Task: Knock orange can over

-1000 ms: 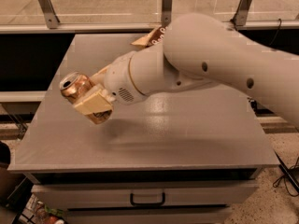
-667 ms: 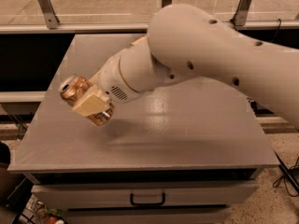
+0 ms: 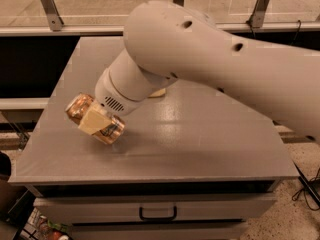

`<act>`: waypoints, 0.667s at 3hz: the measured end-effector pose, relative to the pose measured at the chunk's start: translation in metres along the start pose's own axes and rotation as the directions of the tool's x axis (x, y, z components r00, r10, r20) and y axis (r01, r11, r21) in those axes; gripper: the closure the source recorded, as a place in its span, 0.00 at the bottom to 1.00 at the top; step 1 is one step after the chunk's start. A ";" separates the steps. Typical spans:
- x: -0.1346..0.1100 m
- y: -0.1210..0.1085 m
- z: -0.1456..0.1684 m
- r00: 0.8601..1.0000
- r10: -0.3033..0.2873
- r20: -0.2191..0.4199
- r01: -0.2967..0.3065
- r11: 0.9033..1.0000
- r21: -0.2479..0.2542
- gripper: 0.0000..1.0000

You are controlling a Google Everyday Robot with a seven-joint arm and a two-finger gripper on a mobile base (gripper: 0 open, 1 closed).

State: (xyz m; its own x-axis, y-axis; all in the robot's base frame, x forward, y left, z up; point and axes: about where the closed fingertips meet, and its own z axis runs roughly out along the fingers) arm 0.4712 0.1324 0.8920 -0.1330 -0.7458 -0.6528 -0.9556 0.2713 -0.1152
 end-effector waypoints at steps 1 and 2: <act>0.009 0.004 0.015 0.995 0.018 -0.097 -0.020 1.000 -0.012 1.00; 0.011 0.008 0.039 0.988 0.009 -0.151 -0.018 0.998 -0.059 1.00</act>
Offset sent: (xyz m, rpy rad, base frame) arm 0.0083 0.0357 -0.0685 -0.1899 0.1663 0.0612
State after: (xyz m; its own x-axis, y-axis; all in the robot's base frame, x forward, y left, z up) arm 0.4727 0.1495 0.8550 -0.1798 -0.8267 -0.5331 -0.9668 0.2485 -0.0593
